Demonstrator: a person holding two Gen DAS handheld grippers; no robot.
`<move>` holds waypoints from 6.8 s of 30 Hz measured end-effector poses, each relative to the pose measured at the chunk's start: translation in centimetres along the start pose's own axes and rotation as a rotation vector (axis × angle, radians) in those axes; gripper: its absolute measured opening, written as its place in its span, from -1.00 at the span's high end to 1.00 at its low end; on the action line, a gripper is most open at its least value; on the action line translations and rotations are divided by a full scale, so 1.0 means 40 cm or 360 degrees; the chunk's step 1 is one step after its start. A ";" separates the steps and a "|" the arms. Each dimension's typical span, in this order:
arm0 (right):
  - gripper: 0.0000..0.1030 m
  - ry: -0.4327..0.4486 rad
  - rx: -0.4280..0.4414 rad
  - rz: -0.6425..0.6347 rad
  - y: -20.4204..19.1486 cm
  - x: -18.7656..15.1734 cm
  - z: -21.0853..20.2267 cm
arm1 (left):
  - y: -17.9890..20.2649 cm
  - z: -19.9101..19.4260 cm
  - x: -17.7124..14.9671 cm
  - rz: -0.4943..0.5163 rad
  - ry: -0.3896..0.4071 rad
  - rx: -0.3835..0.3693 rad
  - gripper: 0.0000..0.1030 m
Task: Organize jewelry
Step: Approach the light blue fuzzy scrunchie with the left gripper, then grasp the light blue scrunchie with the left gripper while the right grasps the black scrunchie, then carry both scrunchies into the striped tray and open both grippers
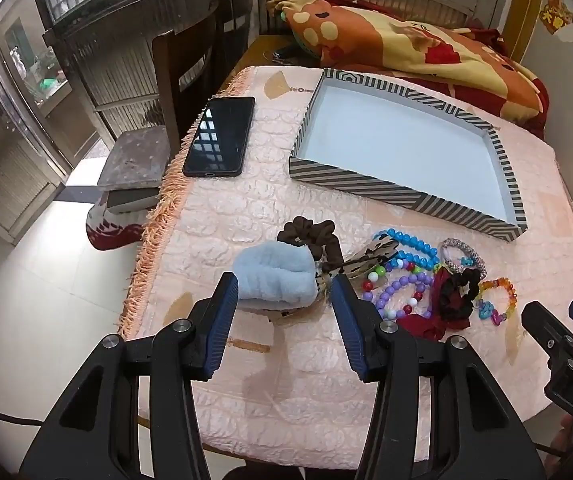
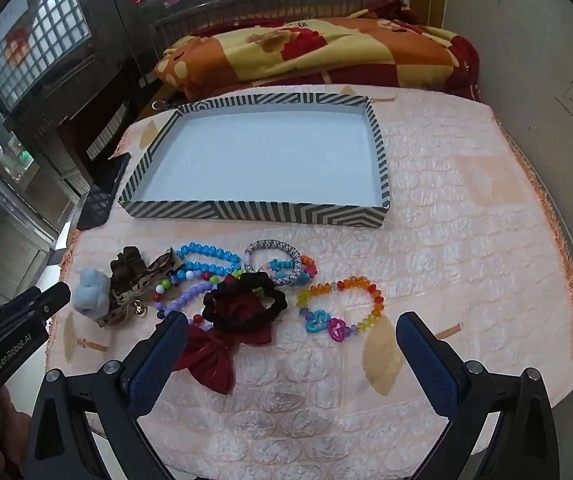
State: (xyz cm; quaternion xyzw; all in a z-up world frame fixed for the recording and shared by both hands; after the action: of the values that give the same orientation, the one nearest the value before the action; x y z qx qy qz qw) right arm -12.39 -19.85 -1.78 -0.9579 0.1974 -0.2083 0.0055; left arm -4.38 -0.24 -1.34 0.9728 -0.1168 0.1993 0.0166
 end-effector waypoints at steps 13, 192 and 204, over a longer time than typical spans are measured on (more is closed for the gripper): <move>-1.00 0.0003 0.0012 0.0008 -0.013 0.007 0.009 | 0.005 0.002 0.001 0.0009 -0.0003 -0.0001 0.07; 0.91 -0.0291 0.0512 -0.0082 -0.177 0.319 0.371 | 0.095 0.295 0.420 0.0393 -0.0207 -0.0395 0.54; 0.23 -0.0231 0.0575 -0.0126 -0.147 0.314 0.298 | 0.093 0.318 0.427 0.0434 -0.0257 -0.0462 0.02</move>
State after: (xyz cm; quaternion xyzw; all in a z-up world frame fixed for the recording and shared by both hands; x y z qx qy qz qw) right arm 5.10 -20.07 -7.12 -0.9609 0.1181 -0.1709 0.1833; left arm 14.89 -8.62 -6.39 0.9482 -0.2759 0.1023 0.1199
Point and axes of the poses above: each gripper's, at about its wrist camera, not at the fingertips, and z roughly the way its jaws point, y to its right, x to its top, the point moved 5 cm from there along z, roughly the way its jaws point, and after that the axes turned 7 degrees about -y, right-handed, at the moved point
